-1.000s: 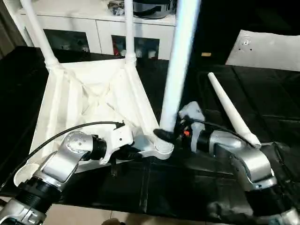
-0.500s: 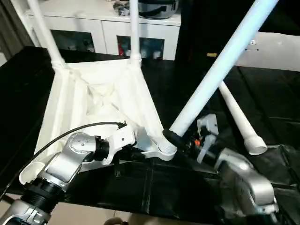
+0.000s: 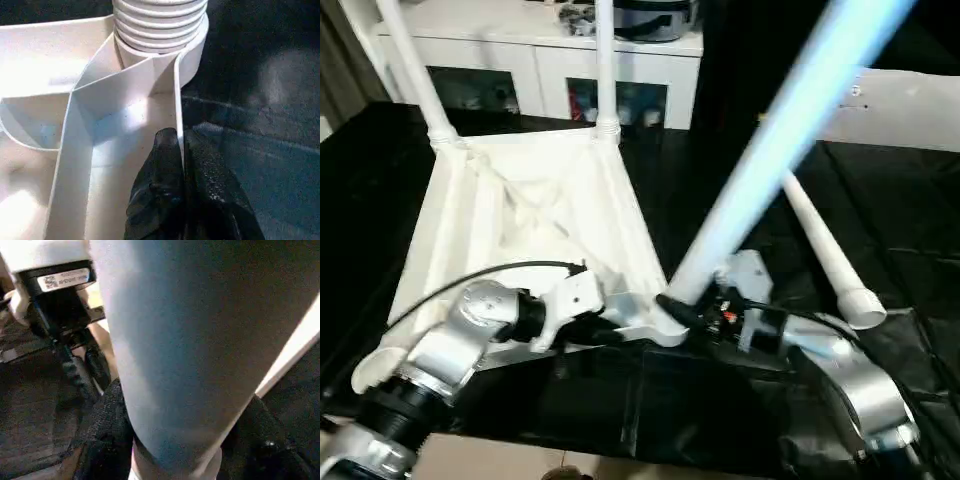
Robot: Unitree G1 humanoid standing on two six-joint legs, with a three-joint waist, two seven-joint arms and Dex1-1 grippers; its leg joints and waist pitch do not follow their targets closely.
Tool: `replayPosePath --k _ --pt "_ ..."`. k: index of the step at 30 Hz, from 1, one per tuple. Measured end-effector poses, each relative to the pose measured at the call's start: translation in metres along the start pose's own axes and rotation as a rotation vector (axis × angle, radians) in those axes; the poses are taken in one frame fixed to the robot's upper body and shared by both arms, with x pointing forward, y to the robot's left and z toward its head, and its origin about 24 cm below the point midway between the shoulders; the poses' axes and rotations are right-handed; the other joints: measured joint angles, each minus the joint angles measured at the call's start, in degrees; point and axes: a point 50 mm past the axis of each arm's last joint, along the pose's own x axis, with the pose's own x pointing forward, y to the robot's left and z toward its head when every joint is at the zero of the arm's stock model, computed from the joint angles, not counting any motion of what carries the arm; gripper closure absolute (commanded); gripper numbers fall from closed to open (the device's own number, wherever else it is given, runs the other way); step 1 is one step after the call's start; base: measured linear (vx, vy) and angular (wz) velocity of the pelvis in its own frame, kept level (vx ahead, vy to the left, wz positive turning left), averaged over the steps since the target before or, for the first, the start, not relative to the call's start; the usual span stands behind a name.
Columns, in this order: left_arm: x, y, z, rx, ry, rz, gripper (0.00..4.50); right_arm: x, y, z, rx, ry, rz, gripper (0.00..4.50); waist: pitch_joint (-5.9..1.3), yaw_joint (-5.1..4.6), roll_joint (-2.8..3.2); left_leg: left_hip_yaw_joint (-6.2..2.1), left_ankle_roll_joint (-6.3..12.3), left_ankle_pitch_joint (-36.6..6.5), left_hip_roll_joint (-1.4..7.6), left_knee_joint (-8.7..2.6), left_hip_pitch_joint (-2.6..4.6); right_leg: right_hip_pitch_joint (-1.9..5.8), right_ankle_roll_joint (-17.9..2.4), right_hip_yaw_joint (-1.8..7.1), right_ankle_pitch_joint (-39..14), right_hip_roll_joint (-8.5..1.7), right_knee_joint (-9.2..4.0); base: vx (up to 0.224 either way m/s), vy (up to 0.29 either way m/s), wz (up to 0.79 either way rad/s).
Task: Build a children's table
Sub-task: Insert table leg to table base, then rotate leg to tighten
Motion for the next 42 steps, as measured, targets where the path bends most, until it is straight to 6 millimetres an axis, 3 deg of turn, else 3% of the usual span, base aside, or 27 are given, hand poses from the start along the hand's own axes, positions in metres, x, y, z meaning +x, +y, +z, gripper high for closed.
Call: replayPosePath --k 7,20,25,30,33,37,42 --pt "-0.001 0.004 0.002 0.063 0.055 -0.077 4.5 0.001 -0.002 0.002 -0.005 0.035 0.112 2.59 -0.22 0.4 -0.21 -0.01 0.01 0.0 -0.01 0.0 0.04 0.11 0.0 0.0 0.0 -0.01 -0.04 0.0 0.0 0.0" --pt "-0.003 0.014 0.006 0.13 0.122 -0.145 4.5 0.009 0.0 0.006 -0.013 0.064 0.222 2.59 -0.46 0.45 0.15 0.0 0.0 0.0 -0.05 -0.4 0.17 0.15 0.0 -0.02 -0.3 -0.03 -0.15 0.0 0.0 0.0" --pt "-0.005 0.014 0.003 0.12 0.129 -0.139 4.5 0.012 0.001 0.005 -0.003 0.055 0.216 2.59 -0.45 0.34 0.17 0.03 -0.02 0.0 -0.06 -0.68 0.55 0.3 0.3 -0.02 -0.5 -0.03 -0.15 0.0 0.0 0.0" --pt "-0.01 0.007 -0.005 0.029 0.111 -0.064 4.5 0.022 0.006 0.001 0.019 0.011 0.148 2.6 -0.4 -0.18 0.53 0.06 -0.04 0.0 -0.11 -1.04 1.05 0.24 0.3 -0.01 -0.6 -0.03 -0.28 0.0 0.0 0.0" --pt "-0.01 -0.003 -0.007 -0.088 0.067 0.075 4.5 0.031 0.005 0.001 0.055 -0.033 0.022 2.6 -0.31 -1.3 0.67 0.04 -0.06 0.0 -0.1 -1.07 0.85 0.14 0.2 -0.03 -0.5 -0.04 -0.25 0.0 0.0 0.0" --pt "0.007 -0.012 0.001 -0.221 -0.004 0.221 4.5 0.036 -0.009 0.001 0.069 -0.031 -0.163 2.6 -0.24 -3.16 0.51 0.0 -0.05 0.0 -0.11 -1.04 0.82 0.04 0.2 -0.08 -0.5 -0.07 -0.7 0.0 0.0 0.0" --pt "0.025 -0.015 0.013 -0.296 -0.039 0.321 4.5 0.042 -0.021 0.003 0.131 -0.049 -0.318 2.6 -0.26 -3.16 0.1 -0.09 -0.05 0.0 -0.14 -1.07 0.83 -0.02 0.2 -0.13 -0.5 -0.07 -1.12 0.0 0.0 0.0"
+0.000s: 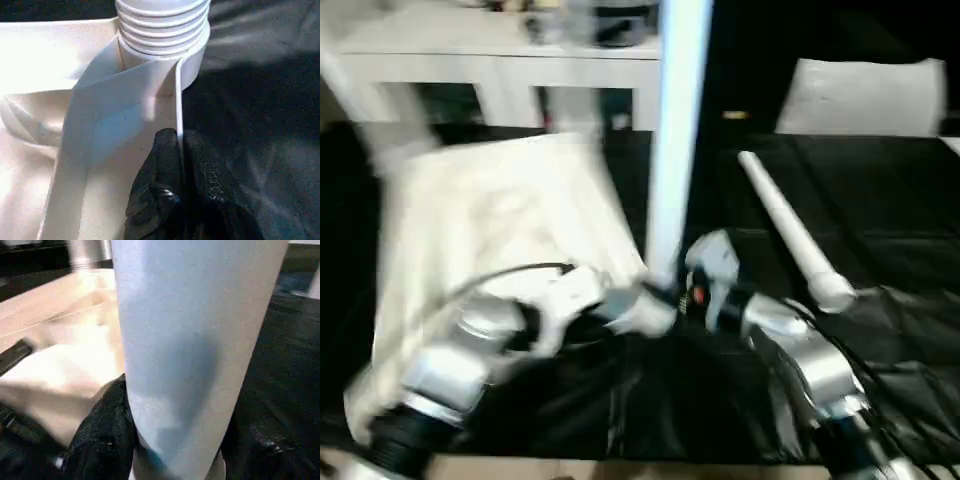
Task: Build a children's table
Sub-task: Rotate leg to tighten
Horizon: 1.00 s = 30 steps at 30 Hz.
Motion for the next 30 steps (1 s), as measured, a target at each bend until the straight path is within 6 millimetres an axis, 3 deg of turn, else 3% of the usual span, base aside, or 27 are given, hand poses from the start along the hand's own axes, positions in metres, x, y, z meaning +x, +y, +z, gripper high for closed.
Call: replayPosePath --k 7,14,15,16,23,30 --pt "0.012 0.0 0.013 0.016 0.016 0.059 4.5 0.007 -0.005 0.004 0.046 -0.012 -0.094 2.6 0.02 0.41 -0.28 0.01 -0.01 0.0 -0.03 -0.13 -0.04 -0.01 -0.1 0.02 0.1 0.0 -0.01 0.0 0.0 0.0" --pt "0.007 0.005 0.011 0.066 0.056 0.056 4.5 0.01 -0.001 0.004 0.064 -0.016 -0.097 2.6 -0.05 0.36 -0.44 0.0 -0.13 -0.1 0.0 -0.38 0.08 -0.01 -0.1 -0.04 0.3 0.04 0.03 0.0 0.0 0.0" --pt "0.007 0.005 0.011 0.066 0.057 0.057 4.5 0.011 -0.001 0.004 0.065 -0.017 -0.097 2.04 -0.05 0.33 -0.44 0.0 -0.13 -0.1 0.01 -0.39 0.09 -0.01 -0.1 -0.05 0.3 0.04 0.03 0.0 0.0 0.0" --pt "0.006 0.006 0.011 0.067 0.059 0.058 4.5 0.011 0.0 0.003 0.07 -0.014 -0.097 1.9 -0.05 0.29 -0.44 0.0 -0.13 -0.1 0.01 -0.41 0.09 -0.03 -0.1 -0.05 0.3 0.04 0.03 0.0 0.0 0.0" --pt "0.005 0.008 0.011 0.08 0.043 0.031 4.5 0.009 -0.001 -0.008 0.12 0.026 -0.093 1.37 0.01 0.49 -0.33 0.0 -0.2 -0.1 0.0 -0.46 -0.03 -0.12 -0.1 -0.05 0.3 0.05 0.0 0.0 0.0 0.0" --pt "0.002 0.015 0.013 0.116 0.027 -0.002 4.5 -0.007 -0.004 -0.021 0.122 0.073 -0.05 0.79 0.15 1.56 -0.11 0.03 -0.21 -0.1 0.0 -0.6 -0.45 -0.52 -0.5 -0.08 0.5 0.06 -0.01 0.0 0.0 0.0"
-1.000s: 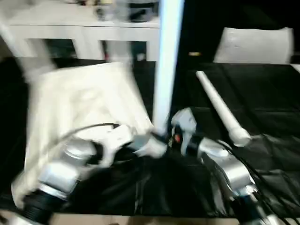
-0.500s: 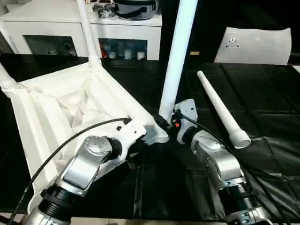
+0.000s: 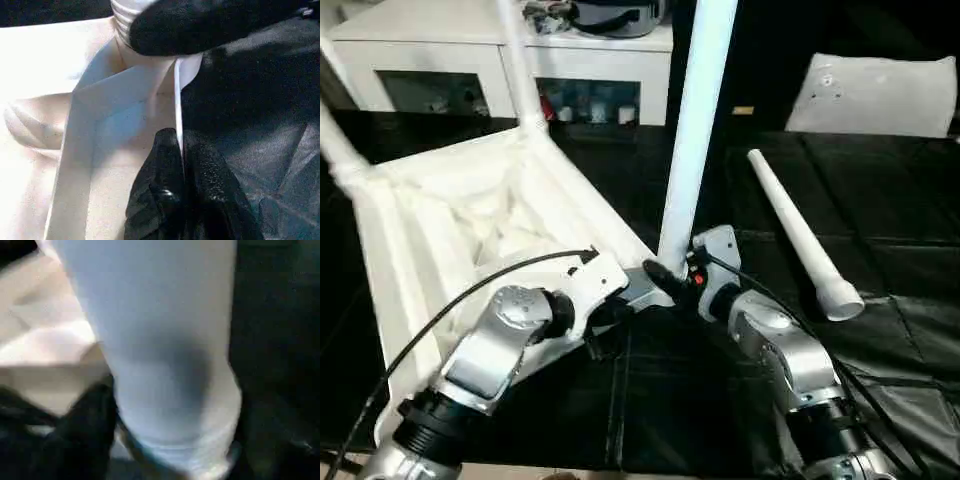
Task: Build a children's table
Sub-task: Rotate leg to tighten
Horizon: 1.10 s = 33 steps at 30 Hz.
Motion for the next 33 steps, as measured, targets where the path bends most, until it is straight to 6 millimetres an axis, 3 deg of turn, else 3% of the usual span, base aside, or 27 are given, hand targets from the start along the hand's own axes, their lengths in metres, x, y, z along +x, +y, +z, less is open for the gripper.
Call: replayPosePath --k 9,13,19,24,32,33 --pt "-0.011 0.013 -0.007 0.083 -0.004 -0.079 4.5 -0.033 -0.004 -0.006 -0.042 0.026 0.146 0.12 0.02 0.31 0.02 0.0 0.01 0.0 0.05 0.13 -0.47 -0.38 -0.1 -0.07 0.1 0.01 0.03 0.0 0.0 0.0" --pt "-0.021 0.021 -0.013 0.152 0.015 -0.156 4.5 -0.053 -0.017 0.003 -0.104 0.033 0.194 0.04 0.02 1.21 0.03 0.01 0.02 0.0 0.04 0.17 -0.49 -0.38 0.0 -0.06 0.1 0.0 0.03 0.0 0.0 0.0" --pt "-0.024 0.02 -0.014 0.235 0.026 -0.303 4.5 -0.067 -0.017 0.015 -0.201 0.068 0.353 0.04 0.02 2.92 0.03 0.03 0.05 0.0 0.05 0.24 -0.55 -0.36 0.0 -0.08 0.1 -0.04 0.03 0.0 0.0 0.0" --pt "-0.024 0.02 -0.012 0.299 0.039 -0.392 4.5 -0.069 -0.013 0.018 -0.279 0.105 0.464 0.04 0.02 3.56 0.02 0.04 0.06 0.0 0.07 0.38 -0.55 -0.35 0.0 -0.1 0.1 -0.07 0.17 0.0 0.0 0.0" --pt "-0.017 0.014 -0.005 0.379 0.04 -0.475 4.5 -0.057 -0.007 0.016 -0.346 0.147 0.553 0.04 0.02 3.72 0.02 0.04 0.07 0.0 0.08 0.67 -0.56 -0.31 -0.1 -0.09 0.1 -0.11 0.37 0.0 0.0 0.0" --pt "-0.017 0.014 -0.005 0.384 0.039 -0.481 4.5 -0.056 -0.007 0.015 -0.344 0.148 0.556 0.2 0.02 3.72 0.02 0.04 0.08 0.0 0.08 0.68 -0.56 -0.32 -0.1 -0.09 0.1 -0.12 0.39 0.0 0.0 0.0"
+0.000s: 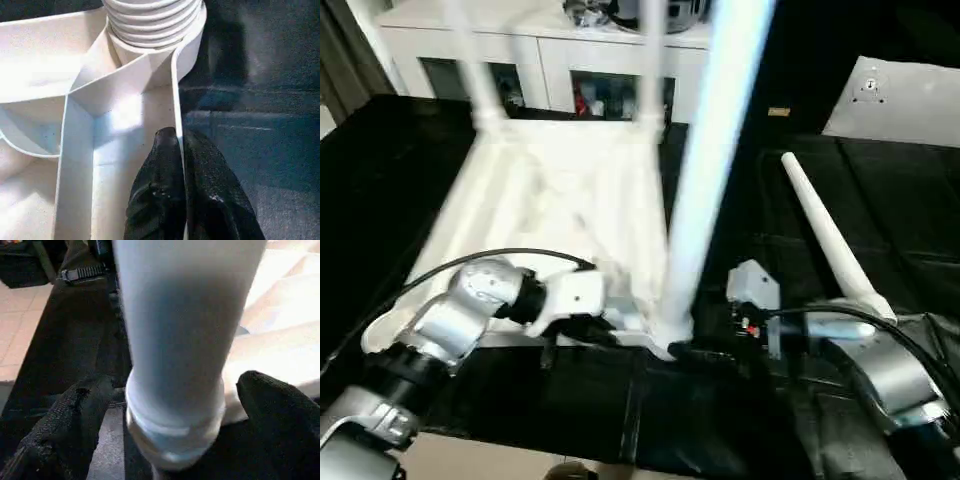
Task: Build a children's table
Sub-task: Rotate leg to tighten
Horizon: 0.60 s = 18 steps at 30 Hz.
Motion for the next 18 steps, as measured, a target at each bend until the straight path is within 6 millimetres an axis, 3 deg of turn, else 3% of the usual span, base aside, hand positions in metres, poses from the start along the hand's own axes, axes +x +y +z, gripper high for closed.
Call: replayPosePath --k 18 --pt "0.0025 0.0013 0.0012 0.038 0.005 -0.033 4.5 0.0072 0.0007 -0.0045 0.042 -0.002 0.066 1.62 0.0 -0.34 -0.04 -0.01 0.02 0.0 0.07 0.38 0.0 -0.04 0.0 0.01 0.0 0.0 0.43 0.0 0.0 0.0"
